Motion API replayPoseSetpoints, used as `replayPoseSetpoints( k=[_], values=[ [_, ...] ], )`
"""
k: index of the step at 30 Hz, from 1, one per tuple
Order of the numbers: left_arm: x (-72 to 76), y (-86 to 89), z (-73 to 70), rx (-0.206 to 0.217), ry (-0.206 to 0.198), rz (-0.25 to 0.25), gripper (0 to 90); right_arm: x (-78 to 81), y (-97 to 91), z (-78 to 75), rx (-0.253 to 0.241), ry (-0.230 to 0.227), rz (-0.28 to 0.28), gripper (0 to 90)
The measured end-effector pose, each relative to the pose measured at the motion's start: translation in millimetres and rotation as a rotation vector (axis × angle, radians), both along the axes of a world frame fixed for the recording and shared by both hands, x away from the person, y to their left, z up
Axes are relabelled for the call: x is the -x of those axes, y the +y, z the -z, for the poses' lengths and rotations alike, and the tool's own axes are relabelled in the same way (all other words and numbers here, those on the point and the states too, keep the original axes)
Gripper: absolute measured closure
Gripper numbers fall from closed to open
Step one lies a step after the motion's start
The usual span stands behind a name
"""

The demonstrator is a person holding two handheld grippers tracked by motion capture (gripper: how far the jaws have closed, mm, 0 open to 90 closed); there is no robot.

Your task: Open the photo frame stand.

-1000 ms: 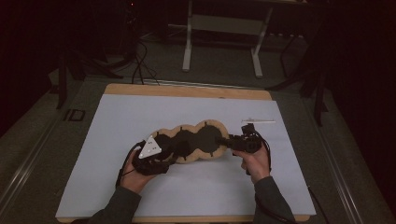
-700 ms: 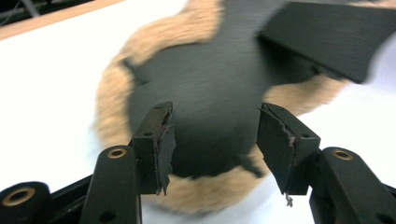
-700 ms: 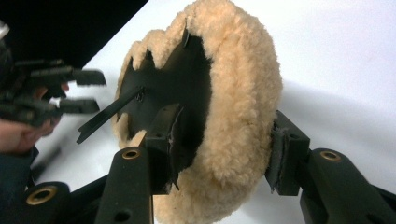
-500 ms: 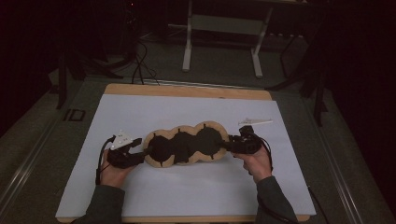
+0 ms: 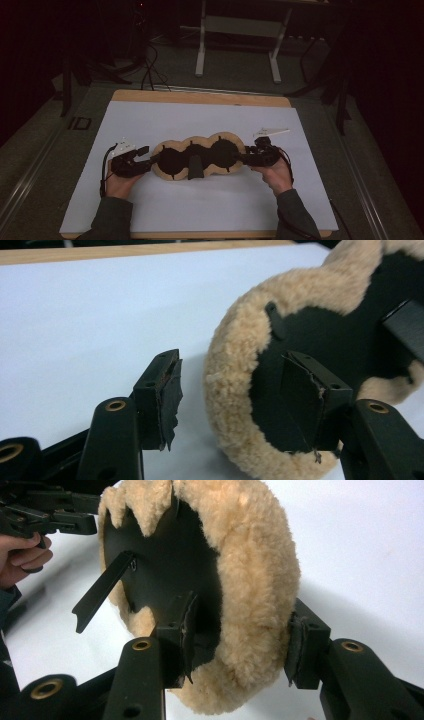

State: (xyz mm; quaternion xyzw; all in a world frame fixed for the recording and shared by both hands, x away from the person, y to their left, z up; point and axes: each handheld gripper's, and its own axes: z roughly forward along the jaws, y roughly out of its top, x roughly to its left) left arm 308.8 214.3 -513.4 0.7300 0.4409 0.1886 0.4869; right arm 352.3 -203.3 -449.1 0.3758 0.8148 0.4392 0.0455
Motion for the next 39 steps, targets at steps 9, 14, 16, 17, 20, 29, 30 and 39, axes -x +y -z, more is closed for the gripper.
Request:
replayPoseSetpoints(
  k=[9,14,16,17,20,29,30,39],
  values=[
    [0.1,-3.7,0.1,0.03,0.04,0.066,37.5,1.7,1.2,-0.1,0.053,-0.028,-0.027,52.7],
    [-1.4,-7.0,2.0,0.01,0.059,0.076,37.2,2.0,1.1,0.6,0.067,-0.036,-0.037,52.4],
    [-2.3,-7.0,2.9,0.013,0.069,0.079,36.8,2.5,1.0,1.3,0.079,-0.042,-0.042,52.3],
    [-2.5,-6.9,3.2,0.02,0.07,0.085,36.7,2.7,0.8,1.7,0.084,-0.044,-0.045,52.2],
    [-1.6,-6.7,2.1,0.054,0.064,0.101,35.6,3.3,0.5,3.3,0.097,-0.051,-0.05,51.9],
    [-4.3,-10.3,5.5,0.061,0.099,0.118,32.5,4.0,-1.6,7.6,0.113,-0.06,-0.061,51.7],
    [-5.0,-10.0,6.3,0.072,0.11,0.126,31.7,4.2,-1.8,7.9,0.115,-0.062,-0.062,51.6],
    [-12.2,-12.9,16.6,0.069,0.209,0.18,33.5,6.1,-5.5,13.4,0.122,-0.072,-0.078,51.8]
  ],
)
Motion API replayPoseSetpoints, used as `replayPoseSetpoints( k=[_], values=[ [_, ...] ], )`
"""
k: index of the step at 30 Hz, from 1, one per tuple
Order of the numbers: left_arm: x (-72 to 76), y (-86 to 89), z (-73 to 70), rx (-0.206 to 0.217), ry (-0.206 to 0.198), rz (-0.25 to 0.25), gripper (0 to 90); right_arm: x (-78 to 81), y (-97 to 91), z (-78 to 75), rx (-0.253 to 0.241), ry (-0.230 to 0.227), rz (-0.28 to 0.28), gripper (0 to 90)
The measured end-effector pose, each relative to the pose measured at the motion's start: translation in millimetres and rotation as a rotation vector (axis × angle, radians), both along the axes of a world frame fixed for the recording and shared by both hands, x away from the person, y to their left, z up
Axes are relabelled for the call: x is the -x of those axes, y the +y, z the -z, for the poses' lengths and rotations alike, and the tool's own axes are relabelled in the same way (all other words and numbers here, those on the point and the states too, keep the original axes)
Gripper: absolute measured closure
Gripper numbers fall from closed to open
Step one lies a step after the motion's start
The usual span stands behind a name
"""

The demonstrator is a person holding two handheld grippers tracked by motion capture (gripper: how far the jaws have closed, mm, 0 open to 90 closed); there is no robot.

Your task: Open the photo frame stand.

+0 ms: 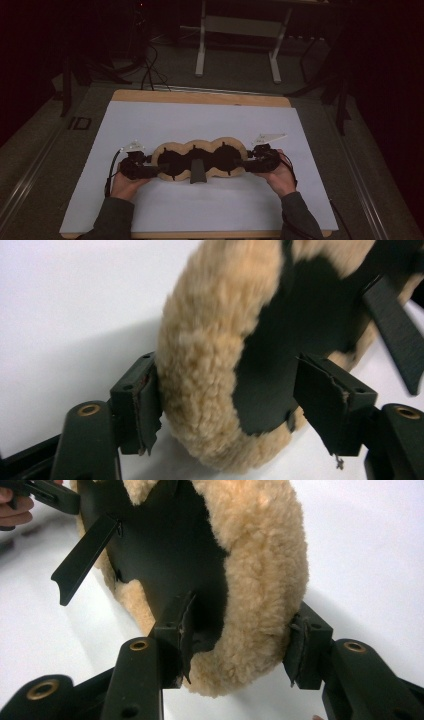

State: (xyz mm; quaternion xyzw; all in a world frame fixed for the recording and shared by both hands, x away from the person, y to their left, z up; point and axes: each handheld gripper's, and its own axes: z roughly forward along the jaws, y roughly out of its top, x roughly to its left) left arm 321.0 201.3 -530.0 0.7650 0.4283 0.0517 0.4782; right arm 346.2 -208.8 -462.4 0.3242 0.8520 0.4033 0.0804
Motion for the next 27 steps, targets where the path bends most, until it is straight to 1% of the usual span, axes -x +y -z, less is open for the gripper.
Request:
replayPoseSetpoints(
  k=[1,2,4,5,6,7,9,11,14,20,23,27],
  values=[
    [0.0,0.0,0.0,0.0,0.0,0.0,35.8,0.0,0.0,0.0,0.0,0.0,0.0,51.8],
    [1.8,-3.5,-1.0,-0.033,-0.026,0.0,35.9,0.1,-1.0,1.5,0.001,0.002,-0.002,51.8],
    [2.2,-3.5,-1.2,-0.037,-0.028,0.003,36.4,0.4,-2.0,3.1,0.004,-0.001,-0.007,51.9],
    [2.2,-3.5,-1.2,-0.037,-0.028,0.003,36.5,0.4,-2.0,3.1,0.004,-0.001,-0.007,51.9],
    [1.3,-2.7,-0.5,-0.025,-0.02,0.004,36.5,0.6,-2.5,3.8,0.006,0.0,-0.01,51.9],
    [1.3,-2.7,-0.5,-0.025,-0.02,0.004,36.5,0.6,-2.5,3.8,0.006,0.0,-0.01,51.9],
    [0.6,-1.1,0.1,-0.01,-0.008,0.01,36.6,0.7,-2.5,3.6,0.006,-0.005,-0.012,51.9],
    [1.8,-0.4,-0.8,-0.017,-0.016,0.016,38.7,0.9,-2.0,2.8,0.011,-0.014,-0.017,52.0],
    [3.8,0.2,-2.6,-0.029,-0.037,0.028,41.7,0.7,-2.2,2.9,0.02,-0.014,-0.021,51.8],
    [6.7,-0.5,-6.1,-0.05,-0.073,0.045,46.4,-1.1,-4.0,8.1,0.034,0.007,-0.007,50.4],
    [7.6,-1.3,-7.9,-0.06,-0.093,0.048,47.5,-2.1,-5.0,10.4,0.037,0.014,0.0,49.8],
    [9.6,-2.9,-10.5,-0.069,-0.112,0.043,49.4,-3.0,-4.7,11.4,0.047,0.009,0.011,48.5]
  ],
)
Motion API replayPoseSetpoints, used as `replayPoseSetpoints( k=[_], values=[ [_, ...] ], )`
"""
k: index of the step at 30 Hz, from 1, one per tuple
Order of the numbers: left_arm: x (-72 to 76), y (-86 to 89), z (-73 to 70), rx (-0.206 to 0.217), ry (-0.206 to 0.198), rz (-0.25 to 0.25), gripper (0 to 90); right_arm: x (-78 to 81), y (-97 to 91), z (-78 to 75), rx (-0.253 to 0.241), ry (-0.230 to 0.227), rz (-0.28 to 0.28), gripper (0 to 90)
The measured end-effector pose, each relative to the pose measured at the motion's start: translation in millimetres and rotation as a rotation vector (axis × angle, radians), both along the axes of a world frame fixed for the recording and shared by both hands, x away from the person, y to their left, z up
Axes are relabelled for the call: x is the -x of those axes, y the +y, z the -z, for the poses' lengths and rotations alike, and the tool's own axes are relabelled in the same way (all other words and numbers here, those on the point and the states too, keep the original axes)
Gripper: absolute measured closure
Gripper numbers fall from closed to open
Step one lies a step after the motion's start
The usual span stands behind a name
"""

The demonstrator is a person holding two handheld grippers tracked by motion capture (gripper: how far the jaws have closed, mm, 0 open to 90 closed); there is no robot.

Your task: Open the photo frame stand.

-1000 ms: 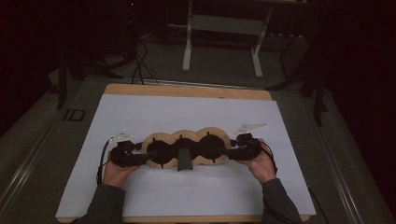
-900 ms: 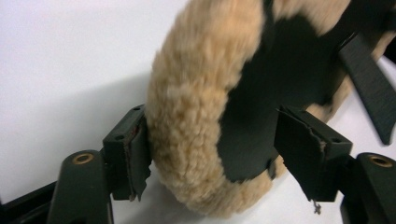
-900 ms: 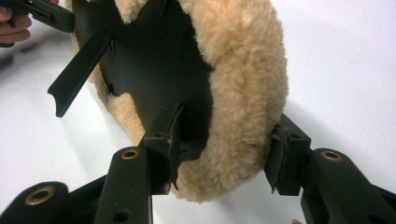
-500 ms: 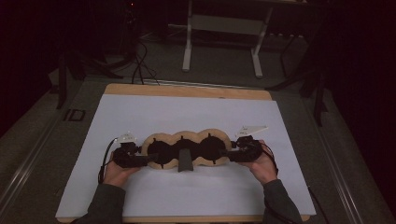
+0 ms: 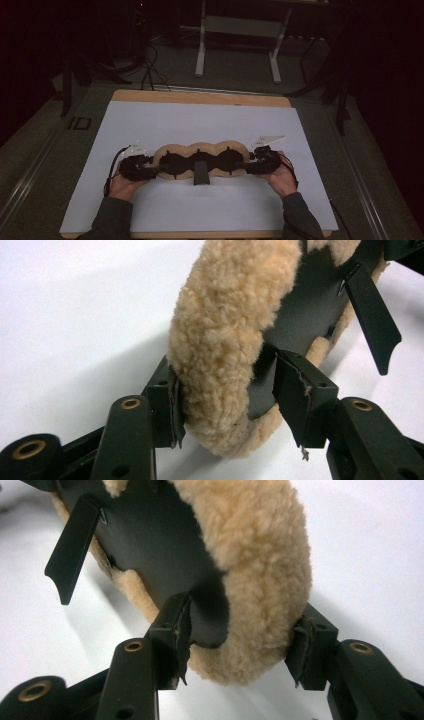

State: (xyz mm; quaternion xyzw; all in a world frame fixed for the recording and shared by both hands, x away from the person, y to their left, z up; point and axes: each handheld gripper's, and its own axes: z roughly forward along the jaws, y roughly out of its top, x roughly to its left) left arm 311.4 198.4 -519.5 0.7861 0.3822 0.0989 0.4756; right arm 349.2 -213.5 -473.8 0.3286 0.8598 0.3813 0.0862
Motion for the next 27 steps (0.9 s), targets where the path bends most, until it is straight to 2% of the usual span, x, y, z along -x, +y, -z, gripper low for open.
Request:
replayPoseSetpoints(
  k=[7,17,22,27],
  values=[
    [1.9,-6.5,-5.9,-0.05,-0.048,-0.01,49.7,-1.5,-0.1,0.8,0.017,-0.02,0.009,47.4],
    [2.3,-10.3,-12.6,-0.049,-0.099,-0.031,50.1,-5.4,-2.7,2.1,0.01,-0.04,0.025,45.7],
    [-3.8,-9.6,-17.0,-0.04,-0.122,-0.042,49.9,-9.4,-1.6,0.2,0.003,-0.048,0.039,45.4],
    [-9.3,-12.6,-17.7,-0.058,-0.136,-0.045,49.7,-12.9,-1.2,0.5,0.014,-0.059,0.054,44.7]
  ],
)
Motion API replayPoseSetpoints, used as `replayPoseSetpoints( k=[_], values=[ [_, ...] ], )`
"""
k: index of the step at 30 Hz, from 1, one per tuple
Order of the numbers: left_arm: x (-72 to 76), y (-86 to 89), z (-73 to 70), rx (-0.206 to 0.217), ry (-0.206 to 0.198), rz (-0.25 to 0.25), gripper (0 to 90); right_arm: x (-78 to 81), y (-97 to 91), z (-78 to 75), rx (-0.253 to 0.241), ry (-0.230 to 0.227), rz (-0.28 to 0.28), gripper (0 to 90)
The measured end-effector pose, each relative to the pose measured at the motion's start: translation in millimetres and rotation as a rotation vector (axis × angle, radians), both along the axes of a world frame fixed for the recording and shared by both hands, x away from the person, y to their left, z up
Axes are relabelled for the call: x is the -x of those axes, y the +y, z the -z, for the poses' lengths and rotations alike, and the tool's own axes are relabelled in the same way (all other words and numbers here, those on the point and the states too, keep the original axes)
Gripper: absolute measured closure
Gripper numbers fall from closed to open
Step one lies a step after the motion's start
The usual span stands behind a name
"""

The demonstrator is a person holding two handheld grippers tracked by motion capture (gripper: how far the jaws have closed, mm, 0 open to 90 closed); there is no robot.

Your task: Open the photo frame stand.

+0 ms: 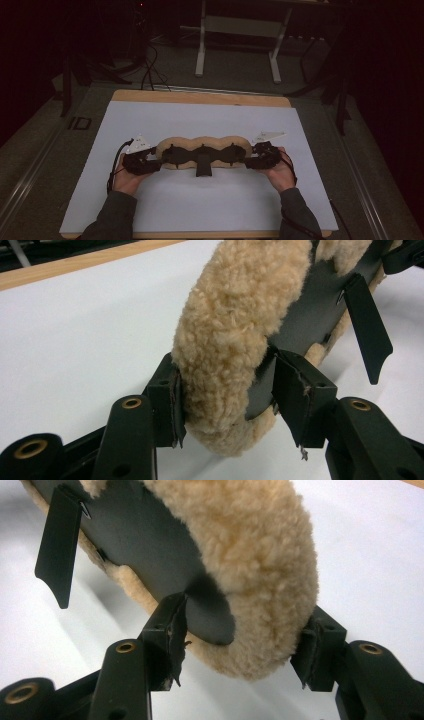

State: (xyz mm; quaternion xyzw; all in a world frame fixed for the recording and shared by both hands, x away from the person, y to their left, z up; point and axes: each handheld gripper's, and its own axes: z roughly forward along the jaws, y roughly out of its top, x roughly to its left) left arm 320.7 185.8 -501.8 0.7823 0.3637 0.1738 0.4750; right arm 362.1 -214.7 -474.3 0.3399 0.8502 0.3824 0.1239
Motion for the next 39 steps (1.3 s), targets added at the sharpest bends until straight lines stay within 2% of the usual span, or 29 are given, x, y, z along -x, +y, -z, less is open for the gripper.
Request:
replayPoseSetpoints(
  k=[9,14,19,25,28,31,39],
  values=[
    [-7.1,-5.6,2.0,-0.048,-0.041,-0.022,49.0,-3.5,1.0,4.3,0.018,-0.023,0.029,44.4],
    [-12.8,-9.6,1.3,-0.085,-0.081,-0.039,48.6,-7.6,4.6,9.6,0.033,-0.036,0.06,43.2],
    [-17.8,-12.2,1.7,-0.106,-0.088,-0.047,48.2,-9.5,5.1,12.8,0.034,-0.046,0.075,43.1],
    [-22.4,-15.2,8.5,-0.131,-0.07,-0.054,47.8,-11.4,7.4,17.0,0.063,-0.051,0.091,43.0],
    [-22.6,-16.3,8.8,-0.133,-0.073,-0.058,47.7,-12.0,7.6,19.2,0.064,-0.048,0.094,42.9],
    [-22.2,-17.1,9.0,-0.131,-0.074,-0.062,47.5,-11.9,4.8,23.4,0.043,-0.039,0.097,42.9],
    [-22.0,-17.2,9.6,-0.119,-0.064,-0.072,46.9,-12.5,4.4,23.5,0.039,-0.035,0.096,42.8]
  ],
)
